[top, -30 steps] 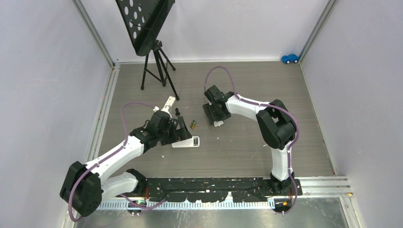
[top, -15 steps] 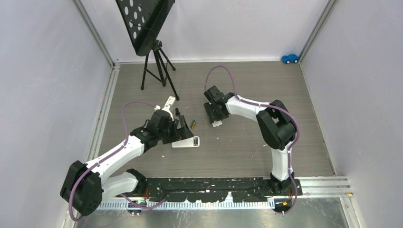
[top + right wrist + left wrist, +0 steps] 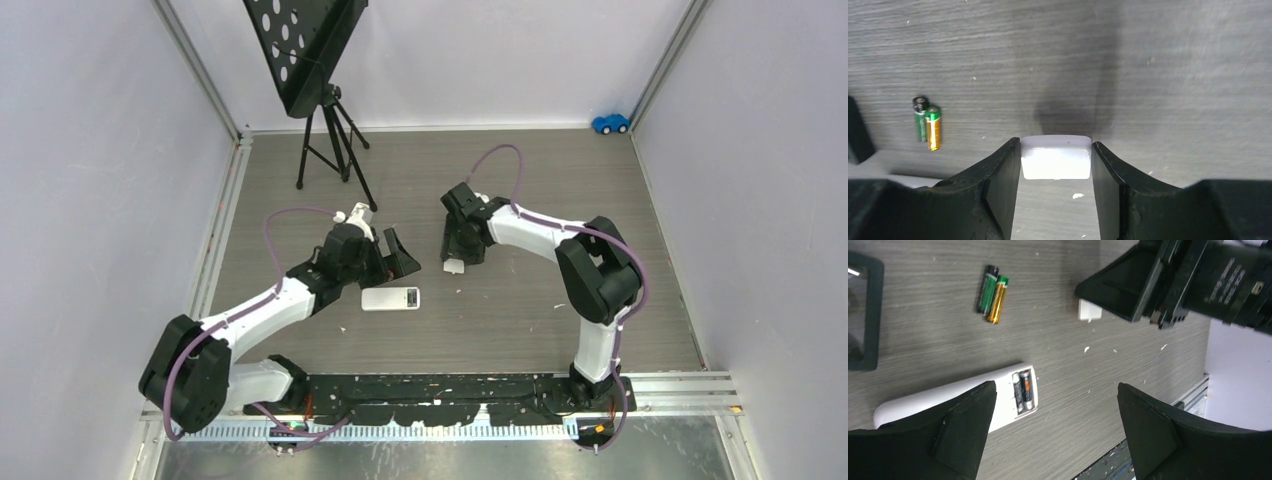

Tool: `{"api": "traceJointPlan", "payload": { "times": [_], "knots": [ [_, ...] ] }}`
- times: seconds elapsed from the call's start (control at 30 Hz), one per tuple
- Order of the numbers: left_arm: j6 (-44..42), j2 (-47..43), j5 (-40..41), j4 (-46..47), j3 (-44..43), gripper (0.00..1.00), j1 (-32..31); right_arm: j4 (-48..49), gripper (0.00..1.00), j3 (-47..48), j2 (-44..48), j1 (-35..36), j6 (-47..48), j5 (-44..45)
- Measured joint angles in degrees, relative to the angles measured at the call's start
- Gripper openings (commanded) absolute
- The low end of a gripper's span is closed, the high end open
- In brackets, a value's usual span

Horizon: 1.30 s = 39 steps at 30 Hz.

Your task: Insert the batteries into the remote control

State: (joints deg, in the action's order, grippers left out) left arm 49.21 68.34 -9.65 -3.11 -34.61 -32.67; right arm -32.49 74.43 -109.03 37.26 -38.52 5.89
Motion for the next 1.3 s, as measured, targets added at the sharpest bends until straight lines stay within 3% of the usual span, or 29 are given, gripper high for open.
{"api": "traceJointPlan", "payload": {
  "times": [0.17, 0.4, 0.7, 0.93, 1.3],
  "knots": [
    [1.8, 3.0, 0.0, 6.1, 0.3, 0.90, 0.0, 4.5, 0.45, -5.4, 3.7, -0.1, -12.5, -4.9],
    [4.5, 7.6, -1.0, 12.9, 1.9, 0.73, -0.2, 13.6, 0.45, -12.3, 6.4, -0.1, -27.9, -9.7],
    [5.1, 9.3, -2.0, 19.6, 3.8, 0.67, -0.8, 22.0, 0.45, -17.7, 12.7, -0.1, -42.8, -12.3],
    [6.0, 11.8, -3.1, 23.3, 3.8, 0.47, -1.0, 25.5, 0.45, -19.7, 13.5, -0.1, -48.2, -14.1],
    [7.9, 16.6, -5.4, 27.7, 3.8, 0.48, -1.0, 27.9, 0.45, -19.7, 13.5, -0.1, -49.5, -17.2]
  ]
}}
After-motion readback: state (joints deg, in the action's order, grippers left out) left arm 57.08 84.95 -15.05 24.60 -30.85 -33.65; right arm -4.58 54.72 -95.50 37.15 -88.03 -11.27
